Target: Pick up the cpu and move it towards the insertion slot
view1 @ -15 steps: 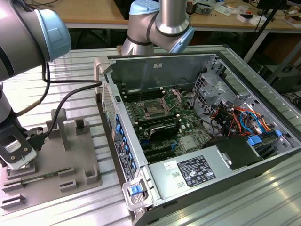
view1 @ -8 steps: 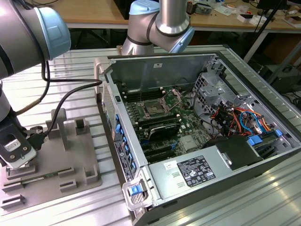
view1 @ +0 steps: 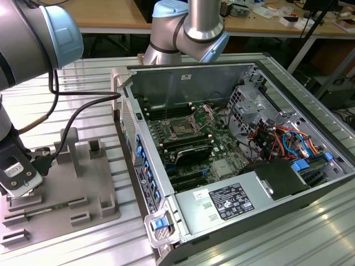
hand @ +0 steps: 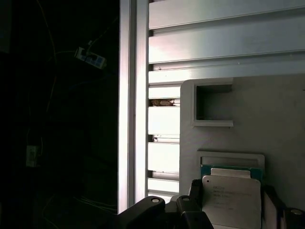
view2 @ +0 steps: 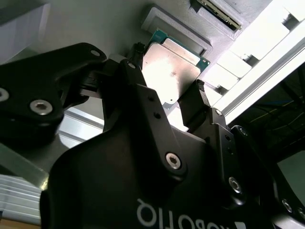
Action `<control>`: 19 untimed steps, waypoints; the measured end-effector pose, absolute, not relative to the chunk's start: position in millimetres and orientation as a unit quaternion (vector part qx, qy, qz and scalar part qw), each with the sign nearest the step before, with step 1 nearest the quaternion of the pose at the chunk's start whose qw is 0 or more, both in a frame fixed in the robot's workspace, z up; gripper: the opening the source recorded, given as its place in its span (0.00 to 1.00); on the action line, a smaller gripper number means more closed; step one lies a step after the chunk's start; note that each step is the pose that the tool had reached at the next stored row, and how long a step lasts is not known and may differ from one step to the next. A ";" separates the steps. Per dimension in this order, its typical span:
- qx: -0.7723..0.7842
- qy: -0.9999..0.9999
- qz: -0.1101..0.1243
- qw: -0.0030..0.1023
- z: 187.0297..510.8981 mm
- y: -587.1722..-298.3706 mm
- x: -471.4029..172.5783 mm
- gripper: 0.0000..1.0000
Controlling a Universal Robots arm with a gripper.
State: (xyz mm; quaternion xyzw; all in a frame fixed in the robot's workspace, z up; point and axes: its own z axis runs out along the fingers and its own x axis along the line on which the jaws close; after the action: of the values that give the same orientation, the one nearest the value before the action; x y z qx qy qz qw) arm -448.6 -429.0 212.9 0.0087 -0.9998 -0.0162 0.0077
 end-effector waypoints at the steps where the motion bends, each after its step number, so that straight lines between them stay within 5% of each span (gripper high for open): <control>1: 0.009 -1.000 -0.016 0.008 213.2 -429.0 -448.6 0.55; 19: 0.009 -1.000 -0.015 0.008 228.3 -429.0 -445.3 0.55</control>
State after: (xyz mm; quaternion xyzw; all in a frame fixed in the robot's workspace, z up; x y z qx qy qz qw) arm -445.3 -429.0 228.3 0.0087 -0.9998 -0.0152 0.0078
